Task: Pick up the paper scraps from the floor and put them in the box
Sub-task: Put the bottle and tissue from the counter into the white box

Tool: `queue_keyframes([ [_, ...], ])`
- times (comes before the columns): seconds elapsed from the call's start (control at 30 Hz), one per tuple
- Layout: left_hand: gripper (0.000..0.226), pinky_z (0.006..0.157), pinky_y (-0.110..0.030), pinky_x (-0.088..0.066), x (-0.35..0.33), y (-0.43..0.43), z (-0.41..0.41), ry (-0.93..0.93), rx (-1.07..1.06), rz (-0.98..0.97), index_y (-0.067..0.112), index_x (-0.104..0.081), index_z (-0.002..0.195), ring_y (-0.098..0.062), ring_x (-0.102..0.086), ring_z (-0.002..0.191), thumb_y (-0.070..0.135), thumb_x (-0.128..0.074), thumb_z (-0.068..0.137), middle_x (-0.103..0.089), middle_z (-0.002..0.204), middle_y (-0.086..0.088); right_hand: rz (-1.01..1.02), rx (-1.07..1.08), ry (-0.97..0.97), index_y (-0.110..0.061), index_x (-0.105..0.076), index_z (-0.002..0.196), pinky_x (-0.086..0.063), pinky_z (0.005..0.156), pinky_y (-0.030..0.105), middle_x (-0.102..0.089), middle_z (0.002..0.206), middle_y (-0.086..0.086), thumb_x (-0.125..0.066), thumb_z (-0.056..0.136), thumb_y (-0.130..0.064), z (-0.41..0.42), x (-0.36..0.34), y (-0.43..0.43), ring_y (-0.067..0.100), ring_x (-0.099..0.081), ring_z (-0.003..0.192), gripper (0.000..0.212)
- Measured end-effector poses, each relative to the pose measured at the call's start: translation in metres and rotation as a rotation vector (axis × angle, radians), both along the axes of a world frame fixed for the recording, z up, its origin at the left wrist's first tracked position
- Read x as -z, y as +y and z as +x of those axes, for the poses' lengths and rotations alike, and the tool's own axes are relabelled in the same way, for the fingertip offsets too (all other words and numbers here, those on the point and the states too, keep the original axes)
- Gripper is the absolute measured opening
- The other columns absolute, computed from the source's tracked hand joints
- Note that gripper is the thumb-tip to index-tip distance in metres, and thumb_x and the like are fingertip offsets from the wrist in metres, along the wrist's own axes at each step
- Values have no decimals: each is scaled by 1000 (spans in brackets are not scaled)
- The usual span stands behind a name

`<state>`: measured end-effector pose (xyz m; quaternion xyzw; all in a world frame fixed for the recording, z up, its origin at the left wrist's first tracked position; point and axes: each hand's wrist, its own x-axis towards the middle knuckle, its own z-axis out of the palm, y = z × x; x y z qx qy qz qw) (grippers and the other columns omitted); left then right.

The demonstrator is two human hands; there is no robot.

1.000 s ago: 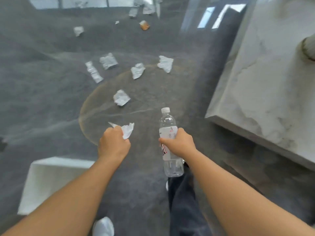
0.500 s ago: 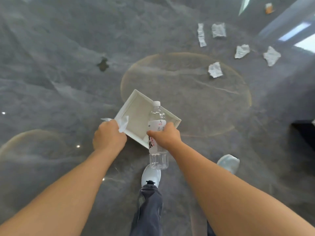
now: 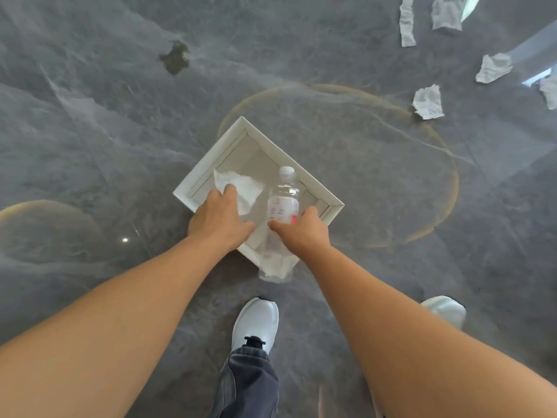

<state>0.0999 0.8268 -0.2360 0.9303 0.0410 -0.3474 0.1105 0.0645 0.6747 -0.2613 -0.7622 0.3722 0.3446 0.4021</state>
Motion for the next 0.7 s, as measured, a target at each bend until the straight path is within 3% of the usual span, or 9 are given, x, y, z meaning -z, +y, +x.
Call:
queue_keyframes([
  [0.13, 27, 58, -35, -38, -16, -3, -1, 2, 110, 134, 14, -42, 100, -26, -48, 76, 18, -59, 80, -47, 101, -8, 20, 5, 11, -14, -41, 118, -50, 74, 37, -50, 102, 1, -67, 73, -44, -12, -12, -17, 24, -56, 91, 59],
  [0.23, 22, 59, -36, -36, -42, -20, 10, -4, 181, 201, 17, -36, 89, -24, -45, 75, 14, -57, 81, -44, 94, -5, 25, 13, 18, -14, -41, 122, -53, 86, 43, -57, 113, 6, -62, 75, -39, -13, -35, -44, 28, -61, 101, 58],
  [0.4, 11, 59, -34, -39, -82, -87, 36, -52, 286, 188, 18, -48, 93, -25, -52, 77, 19, -54, 83, -53, 93, -2, -49, -14, -33, -13, -46, 106, -53, 76, 39, -53, 97, 5, -58, 81, -39, 7, -79, -115, 28, -60, 89, 38],
  [0.6, 11, 64, -35, -38, -127, -222, 56, -105, 434, 120, 19, -41, 87, -34, -60, 94, 22, -51, 83, -57, 103, -8, -120, -102, -73, -13, -48, 108, -50, 78, 37, -59, 110, 11, -57, 81, -39, 28, -128, -233, 31, -58, 98, 38],
  [0.7, 12, 69, -36, -39, -149, -306, 68, -110, 484, 88, 17, -47, 93, -36, -59, 98, 22, -50, 83, -56, 105, -10, -179, -115, -97, -12, -50, 109, -49, 81, 38, -59, 112, 11, -56, 81, -37, 37, -153, -314, 32, -56, 103, 39],
])
